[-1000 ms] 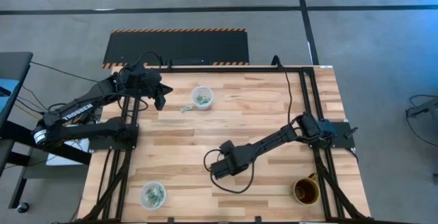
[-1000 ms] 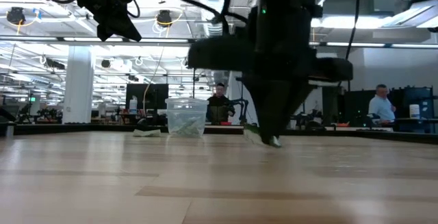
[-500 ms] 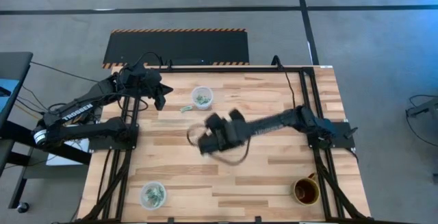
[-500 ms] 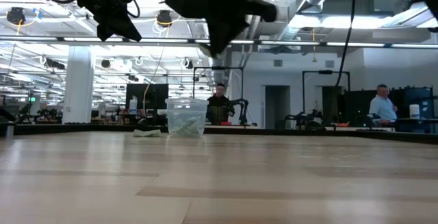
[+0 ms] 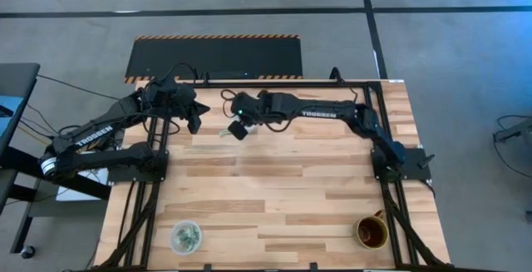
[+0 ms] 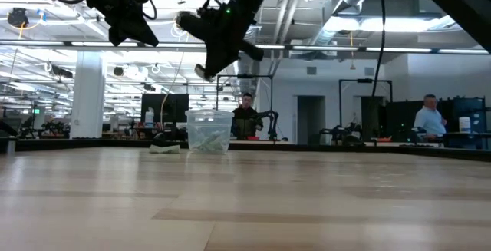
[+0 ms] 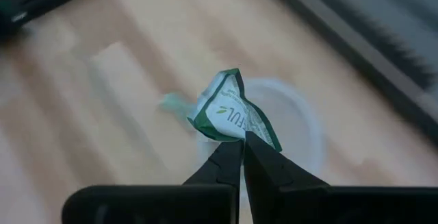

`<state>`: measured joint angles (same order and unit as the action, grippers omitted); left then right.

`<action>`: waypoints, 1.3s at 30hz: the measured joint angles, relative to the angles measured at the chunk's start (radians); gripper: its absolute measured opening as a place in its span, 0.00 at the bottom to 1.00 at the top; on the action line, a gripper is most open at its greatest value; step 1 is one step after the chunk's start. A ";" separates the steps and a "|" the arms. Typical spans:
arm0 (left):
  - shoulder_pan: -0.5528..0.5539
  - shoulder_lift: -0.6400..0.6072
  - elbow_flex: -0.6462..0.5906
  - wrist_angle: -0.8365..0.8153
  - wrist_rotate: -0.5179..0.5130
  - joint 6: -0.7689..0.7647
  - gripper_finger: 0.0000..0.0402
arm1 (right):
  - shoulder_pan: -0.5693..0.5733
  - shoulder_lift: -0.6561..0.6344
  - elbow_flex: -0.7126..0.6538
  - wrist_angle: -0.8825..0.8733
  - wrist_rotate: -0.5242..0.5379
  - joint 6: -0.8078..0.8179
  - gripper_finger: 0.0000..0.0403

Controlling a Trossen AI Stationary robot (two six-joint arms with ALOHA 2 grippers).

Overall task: Pick and place Stevia / Truvia into bins
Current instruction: Put the truvia packet into the top transparent container, then put the stevia packet into the top transparent container

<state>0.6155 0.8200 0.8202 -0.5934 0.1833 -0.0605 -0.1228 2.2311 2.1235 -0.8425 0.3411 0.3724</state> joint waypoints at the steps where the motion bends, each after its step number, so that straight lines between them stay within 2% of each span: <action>1: 0.000 0.000 0.000 0.000 0.000 0.000 0.00 | -0.012 0.000 0.000 -0.001 -0.053 -0.003 0.00; 3: 0.000 0.000 0.000 0.000 0.000 0.000 0.00 | -0.028 0.000 -0.006 -0.007 -0.118 -0.007 0.01; 5: 0.000 0.000 0.000 0.000 0.000 0.000 0.00 | -0.036 0.000 -0.031 0.010 -0.127 -0.009 0.01; 10: 0.000 0.000 0.000 0.000 0.000 0.000 0.00 | -0.052 0.002 -0.083 0.013 -0.092 -0.028 0.04; 26: 0.000 0.000 0.000 0.029 -0.010 0.013 0.00 | -0.089 0.001 -0.092 0.062 -0.107 -0.230 0.20; 31: 0.000 0.000 0.000 0.012 -0.011 -0.050 0.00 | -0.074 -0.047 -0.092 0.019 -0.099 -0.271 0.20; 35: 0.000 0.000 0.000 -0.045 -0.012 -0.078 0.00 | -0.039 -0.102 -0.091 -0.087 -0.018 -0.294 0.19; 39: 0.000 0.000 0.000 -0.131 -0.009 0.008 0.00 | 0.019 -0.183 -0.091 -0.203 0.126 -0.271 0.16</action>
<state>0.6159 0.8200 0.8200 -0.7241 0.1745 -0.0524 -0.1036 2.0476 2.0323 -1.0451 0.4673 0.1009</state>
